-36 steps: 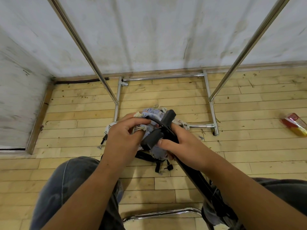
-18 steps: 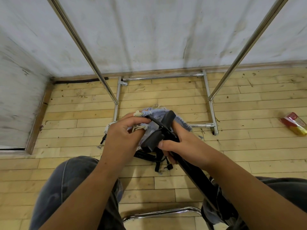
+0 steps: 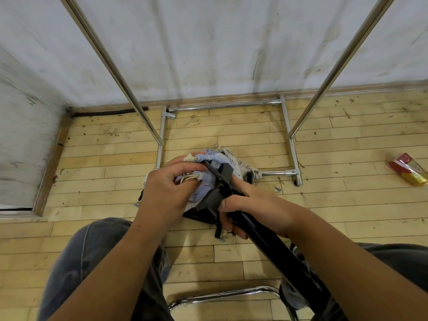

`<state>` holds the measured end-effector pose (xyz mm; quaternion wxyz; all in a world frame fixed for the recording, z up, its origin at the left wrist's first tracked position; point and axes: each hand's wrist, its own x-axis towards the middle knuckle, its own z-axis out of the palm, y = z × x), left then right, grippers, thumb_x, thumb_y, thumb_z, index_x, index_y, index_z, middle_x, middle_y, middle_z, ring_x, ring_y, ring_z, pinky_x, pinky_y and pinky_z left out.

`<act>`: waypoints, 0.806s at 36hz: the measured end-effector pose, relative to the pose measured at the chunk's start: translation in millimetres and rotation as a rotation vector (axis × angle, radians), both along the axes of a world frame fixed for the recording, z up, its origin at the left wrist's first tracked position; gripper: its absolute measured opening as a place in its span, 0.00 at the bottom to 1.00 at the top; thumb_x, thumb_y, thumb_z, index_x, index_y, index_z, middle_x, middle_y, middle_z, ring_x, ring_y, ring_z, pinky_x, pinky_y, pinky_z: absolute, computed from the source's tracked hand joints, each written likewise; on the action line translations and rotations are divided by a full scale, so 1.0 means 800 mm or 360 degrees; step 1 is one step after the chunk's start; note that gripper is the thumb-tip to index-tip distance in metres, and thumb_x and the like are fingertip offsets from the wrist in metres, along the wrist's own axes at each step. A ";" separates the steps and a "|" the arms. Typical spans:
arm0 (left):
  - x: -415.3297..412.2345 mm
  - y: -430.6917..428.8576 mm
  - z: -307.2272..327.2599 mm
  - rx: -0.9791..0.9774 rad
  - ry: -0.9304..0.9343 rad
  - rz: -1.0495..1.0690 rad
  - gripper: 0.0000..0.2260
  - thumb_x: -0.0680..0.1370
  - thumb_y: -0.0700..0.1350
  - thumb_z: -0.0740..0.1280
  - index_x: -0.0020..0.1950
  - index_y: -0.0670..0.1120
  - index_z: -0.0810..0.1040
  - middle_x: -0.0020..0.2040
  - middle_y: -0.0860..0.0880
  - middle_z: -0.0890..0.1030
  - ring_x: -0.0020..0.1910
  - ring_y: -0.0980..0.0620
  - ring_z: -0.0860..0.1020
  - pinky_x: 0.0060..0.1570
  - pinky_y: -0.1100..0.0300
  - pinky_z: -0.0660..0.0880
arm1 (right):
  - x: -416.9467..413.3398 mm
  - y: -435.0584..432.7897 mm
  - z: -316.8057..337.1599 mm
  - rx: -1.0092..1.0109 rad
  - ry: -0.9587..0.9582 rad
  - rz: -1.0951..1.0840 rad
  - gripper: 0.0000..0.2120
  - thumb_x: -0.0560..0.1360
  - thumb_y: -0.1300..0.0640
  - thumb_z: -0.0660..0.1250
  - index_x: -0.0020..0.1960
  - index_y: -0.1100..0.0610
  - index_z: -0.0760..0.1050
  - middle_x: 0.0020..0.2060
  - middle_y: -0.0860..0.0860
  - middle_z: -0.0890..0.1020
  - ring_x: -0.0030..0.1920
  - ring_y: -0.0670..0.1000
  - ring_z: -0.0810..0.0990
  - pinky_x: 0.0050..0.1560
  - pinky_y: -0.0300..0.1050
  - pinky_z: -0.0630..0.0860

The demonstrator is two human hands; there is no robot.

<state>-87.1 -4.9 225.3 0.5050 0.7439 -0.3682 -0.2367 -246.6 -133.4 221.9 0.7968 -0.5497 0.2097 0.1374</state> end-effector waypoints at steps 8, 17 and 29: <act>-0.001 0.002 0.001 0.0046 0.0075 0.0041 0.21 0.76 0.28 0.69 0.49 0.55 0.86 0.51 0.59 0.85 0.55 0.62 0.82 0.53 0.71 0.77 | 0.001 -0.005 0.004 -0.0199 0.0022 -0.0163 0.24 0.78 0.50 0.70 0.70 0.35 0.66 0.44 0.62 0.81 0.35 0.59 0.76 0.38 0.52 0.78; -0.003 0.002 0.007 0.0077 0.0213 0.0037 0.20 0.76 0.27 0.68 0.48 0.54 0.86 0.50 0.59 0.85 0.54 0.61 0.83 0.50 0.71 0.77 | 0.000 0.000 0.004 -0.0135 0.0147 -0.0104 0.16 0.81 0.54 0.67 0.68 0.46 0.68 0.39 0.58 0.81 0.34 0.58 0.75 0.35 0.49 0.75; 0.000 0.004 0.004 0.0169 0.0374 0.0054 0.22 0.76 0.28 0.66 0.42 0.55 0.87 0.41 0.49 0.86 0.45 0.31 0.79 0.39 0.42 0.78 | 0.001 -0.006 -0.010 -0.0147 0.0196 -0.0131 0.12 0.80 0.52 0.67 0.52 0.62 0.75 0.37 0.61 0.77 0.34 0.58 0.73 0.35 0.50 0.70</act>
